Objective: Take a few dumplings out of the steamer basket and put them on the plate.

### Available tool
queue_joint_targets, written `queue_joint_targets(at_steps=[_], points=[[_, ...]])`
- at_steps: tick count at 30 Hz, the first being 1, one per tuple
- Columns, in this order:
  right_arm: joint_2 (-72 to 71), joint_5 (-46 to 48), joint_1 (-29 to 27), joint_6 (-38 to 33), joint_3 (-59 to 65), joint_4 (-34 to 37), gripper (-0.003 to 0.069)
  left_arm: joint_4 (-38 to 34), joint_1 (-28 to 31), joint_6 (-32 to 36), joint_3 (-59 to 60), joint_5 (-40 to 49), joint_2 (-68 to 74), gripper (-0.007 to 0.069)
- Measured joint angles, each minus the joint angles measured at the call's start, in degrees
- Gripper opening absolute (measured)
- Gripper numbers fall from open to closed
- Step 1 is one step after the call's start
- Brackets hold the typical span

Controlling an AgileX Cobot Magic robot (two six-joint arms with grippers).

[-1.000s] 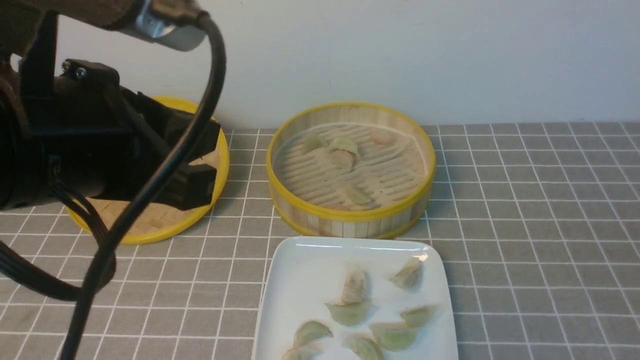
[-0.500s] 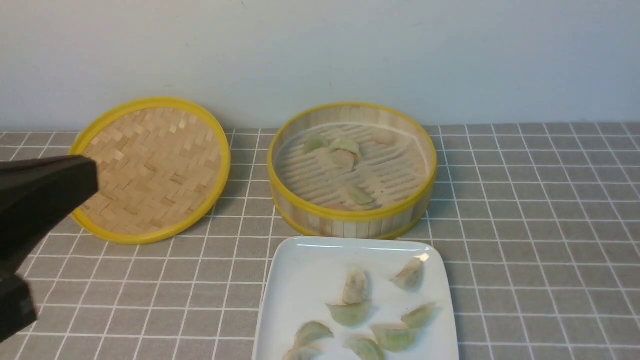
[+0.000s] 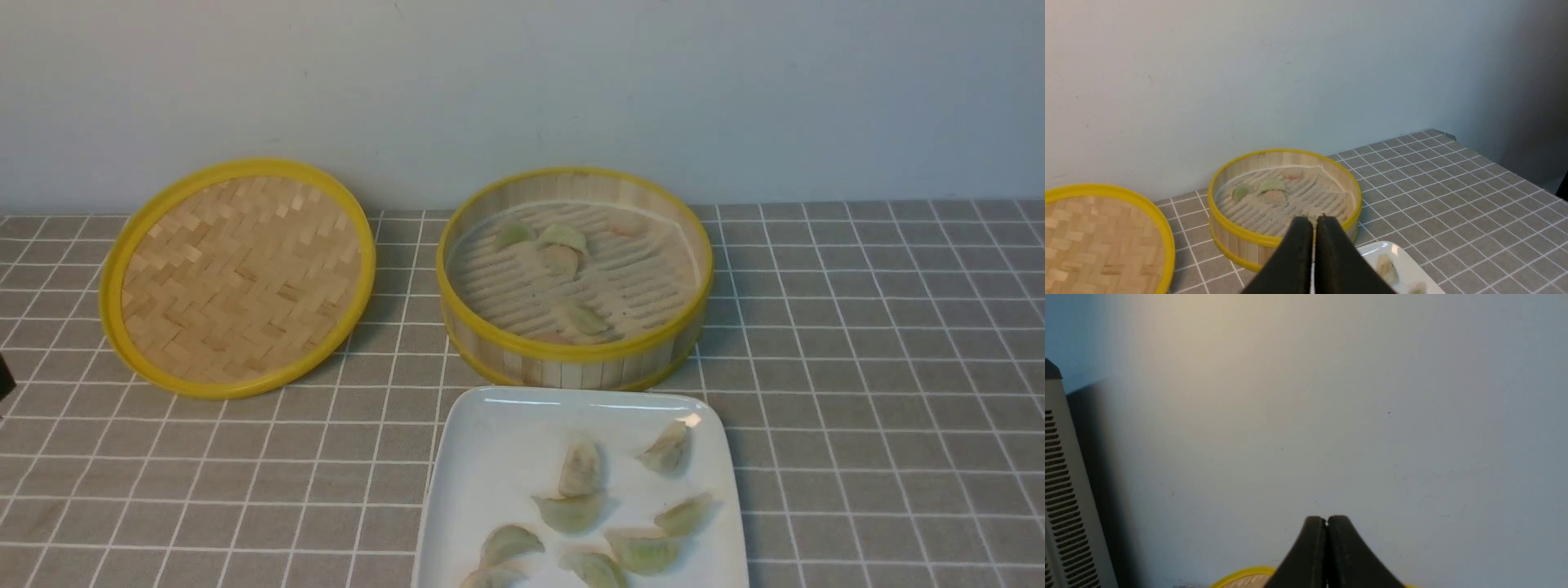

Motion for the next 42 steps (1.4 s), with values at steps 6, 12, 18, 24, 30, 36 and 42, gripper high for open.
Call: queue_joint_targets(at_steps=[6,12,18,24,30,36,42], points=[[0.0,0.0,0.0,0.0,0.0,-0.1,-0.0013,1.1,0.1,1.2,2.4,-1.0,-0.2,-0.0005],[0.0,0.0,0.0,0.0,0.0,-0.1,-0.0013,-2.6,9.0,8.1,15.6,-7.4,-5.6,-0.0005],[0.0,0.0,0.0,0.0,0.0,-0.1,-0.0013,-8.3,24.6,14.6,34.1,-14.4,-16.7,-0.0005],[0.0,0.1,0.0,0.0,0.0,-0.2,-0.0013,-9.7,31.9,15.3,41.3,-13.3,-19.4,-0.0005],[0.0,0.1,0.0,0.0,0.0,-0.2,-0.0013,-9.8,32.2,15.3,41.3,-10.8,-19.4,-0.0005],[0.0,0.1,0.0,0.0,0.0,-0.2,-0.0013,-9.8,32.2,15.3,41.3,-10.8,-19.4,-0.0005],[0.0,0.1,0.0,0.0,0.0,-0.2,-0.0013,-9.8,32.2,15.3,41.3,-10.7,-19.4,-0.0005]])
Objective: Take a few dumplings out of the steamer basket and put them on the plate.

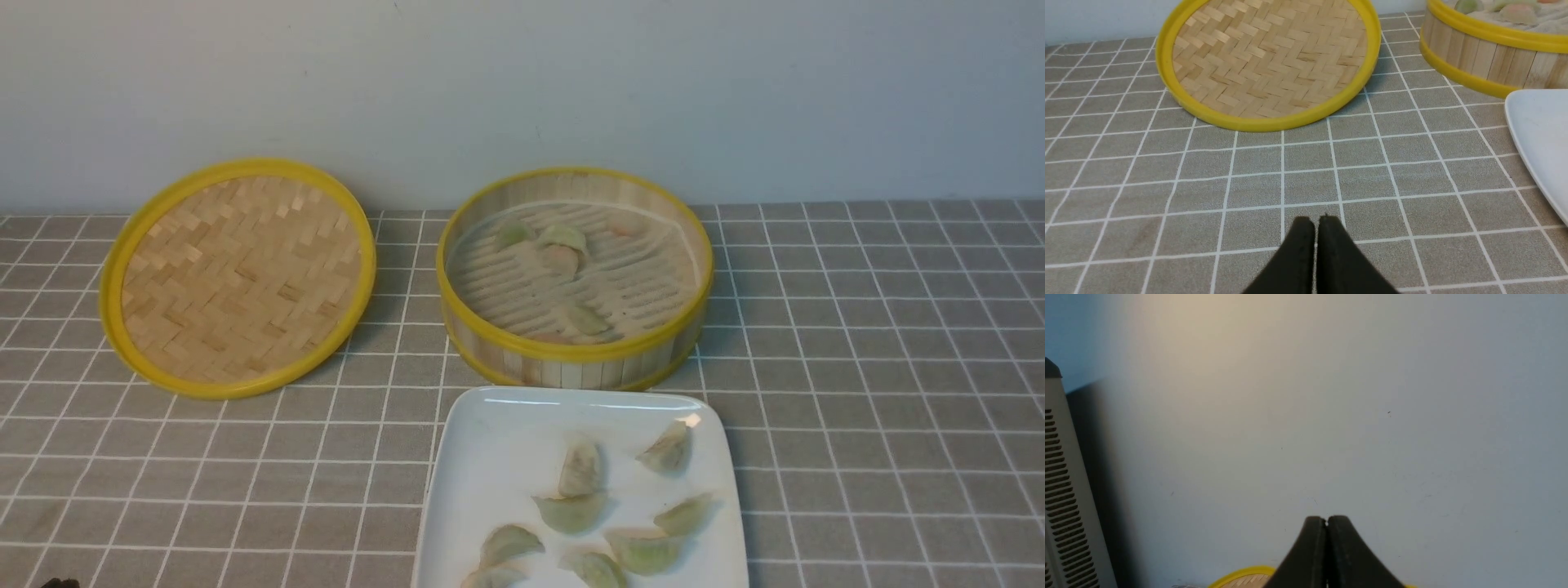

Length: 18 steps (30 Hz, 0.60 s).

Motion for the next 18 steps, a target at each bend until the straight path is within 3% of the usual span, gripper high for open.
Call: queue_joint_targets(at_steps=[12,18], points=[[0.0,0.0,0.0,-0.5,0.0,-0.9,-0.0013,0.0,0.0,0.0,0.0,0.0,0.0,-0.0005],[0.0,0.0,0.2,-9.7,0.1,4.2,-0.0013,0.0,0.0,0.0,0.0,0.0,0.0,-0.0005]])
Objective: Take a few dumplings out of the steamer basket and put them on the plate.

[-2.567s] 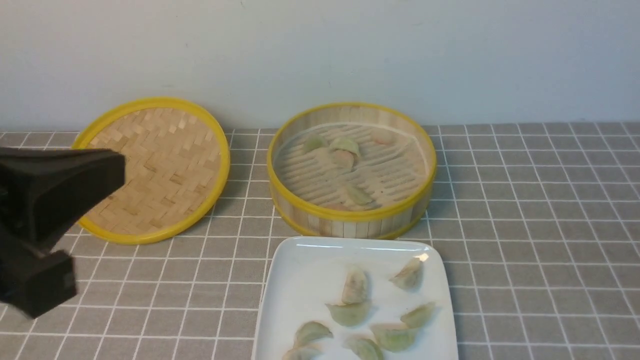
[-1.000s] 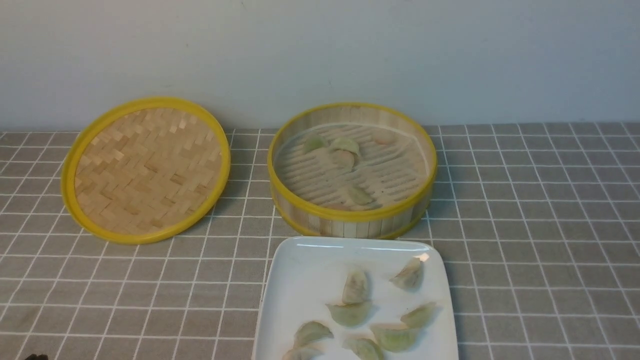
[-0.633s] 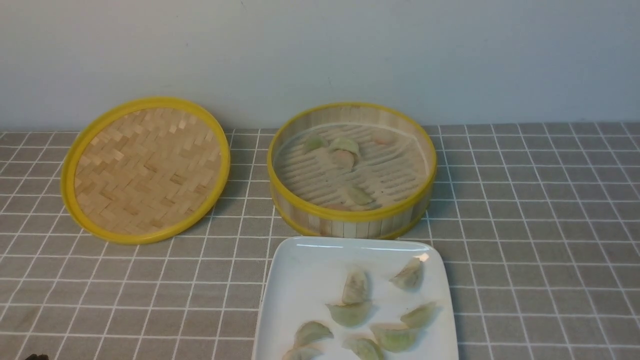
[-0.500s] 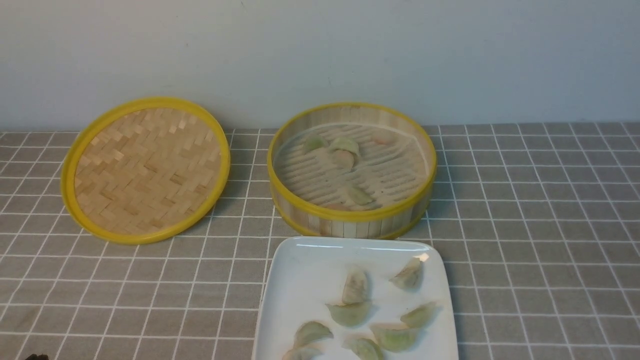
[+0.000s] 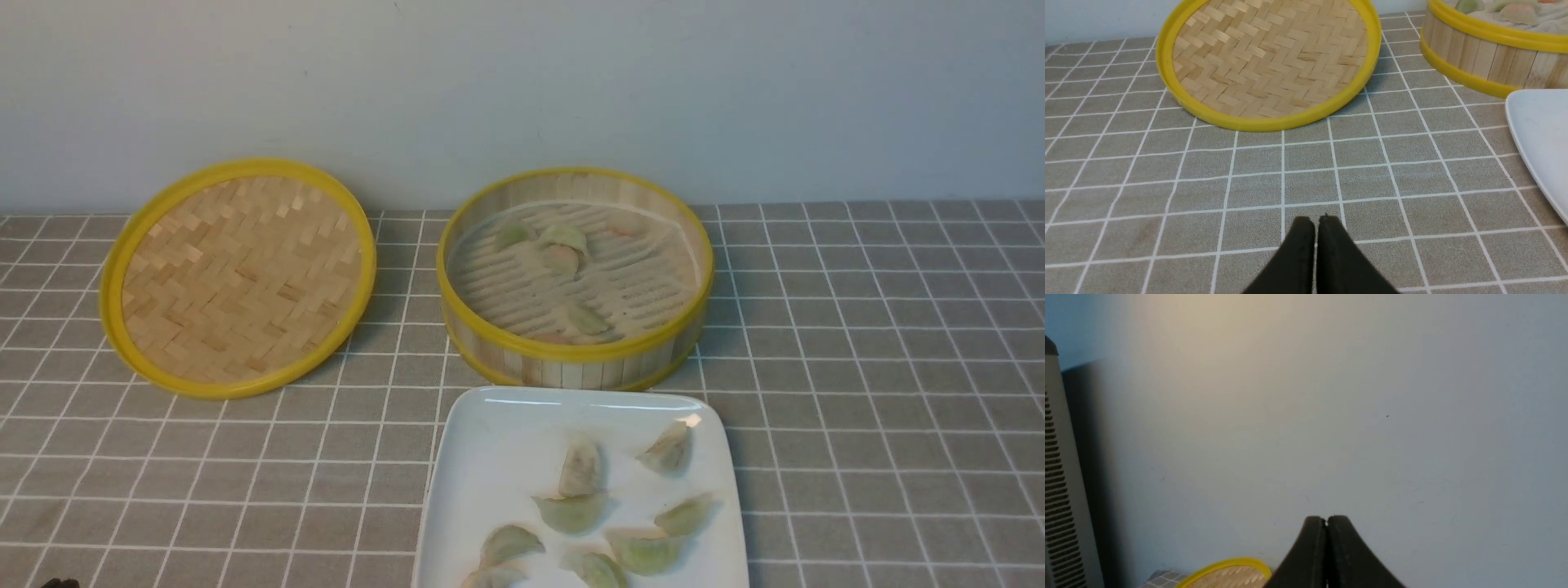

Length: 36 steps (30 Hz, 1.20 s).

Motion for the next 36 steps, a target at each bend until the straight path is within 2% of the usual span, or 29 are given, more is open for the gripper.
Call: queue_joint_targets(at_steps=[2,4,6,12,17,23,27,36], points=[[0.0,0.0,0.1,-7.7,0.0,6.0,-0.0013,0.0,0.0,0.0,0.0,0.0,0.0,-0.0005],[0.0,0.0,0.1,-10.5,0.0,8.3,-0.0013,0.0,0.0,0.0,0.0,0.0,0.0,-0.0005],[0.0,0.1,0.1,-12.5,0.0,10.3,-0.0013,0.0,0.0,0.0,0.0,0.0,0.0,-0.0005],[0.0,0.9,-1.2,-14.1,1.8,10.3,-0.0014,0.0,0.0,0.0,0.0,0.0,0.0,-0.0005],[0.0,1.3,-15.4,-14.3,10.2,8.3,-0.0014,0.0,0.0,0.0,0.0,0.0,0.0,-0.0005],[0.0,1.5,-26.2,-14.3,22.4,7.6,-0.0014,0.0,0.0,0.0,0.0,0.0,0.0,-0.0005],[0.0,1.9,-29.0,-14.3,29.3,7.6,-0.0014,0.0,0.0,0.0,0.0,0.0,0.0,-0.0005],[0.1,-0.9,-29.6,-14.3,30.0,7.6,-0.0014,0.0,0.0,0.0,0.0,0.2,0.0,-0.0005]])
